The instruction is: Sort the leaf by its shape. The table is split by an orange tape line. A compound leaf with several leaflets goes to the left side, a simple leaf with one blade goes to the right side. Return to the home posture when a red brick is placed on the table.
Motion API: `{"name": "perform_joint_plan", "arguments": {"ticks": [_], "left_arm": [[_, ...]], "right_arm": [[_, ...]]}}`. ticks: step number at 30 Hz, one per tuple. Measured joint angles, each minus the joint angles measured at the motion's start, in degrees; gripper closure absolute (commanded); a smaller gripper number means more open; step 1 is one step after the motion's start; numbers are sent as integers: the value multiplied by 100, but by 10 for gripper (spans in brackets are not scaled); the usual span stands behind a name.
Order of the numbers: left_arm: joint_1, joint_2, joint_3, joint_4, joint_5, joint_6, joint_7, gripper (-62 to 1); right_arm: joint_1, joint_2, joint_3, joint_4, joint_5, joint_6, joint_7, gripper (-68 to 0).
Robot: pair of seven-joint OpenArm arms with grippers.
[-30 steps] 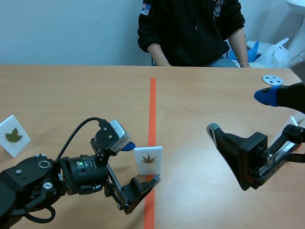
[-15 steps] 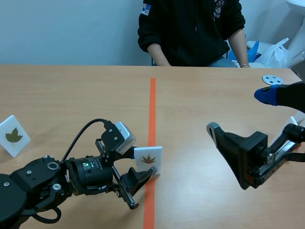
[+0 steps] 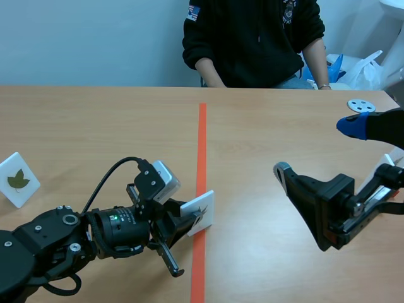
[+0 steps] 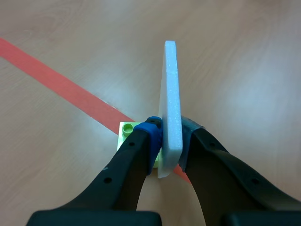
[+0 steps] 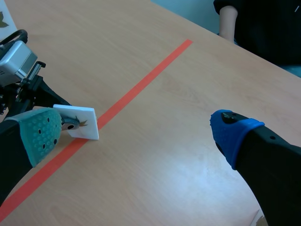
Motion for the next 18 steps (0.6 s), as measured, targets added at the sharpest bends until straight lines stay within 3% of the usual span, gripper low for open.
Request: {"name": "perform_joint_plan", "arguments": {"ticks": [6,10,13,18], "left_arm": [[400,-87,-247,1292,-758,-20,619,-40],[776,-92,-898,2260,-839,-22,1036,-40],[1117,-92,-1467,2798,-1084,0,1274,-40],[1757,-92,-2330,3401,-1180,291,1368,-40]], "right_arm": [[0,-2,0,0,0,0,20,-678],[0,-2,0,0,0,0,20,-678],[0,-2,0,0,0,0,20,-678],[0,-2,0,0,0,0,20,-678]]}}
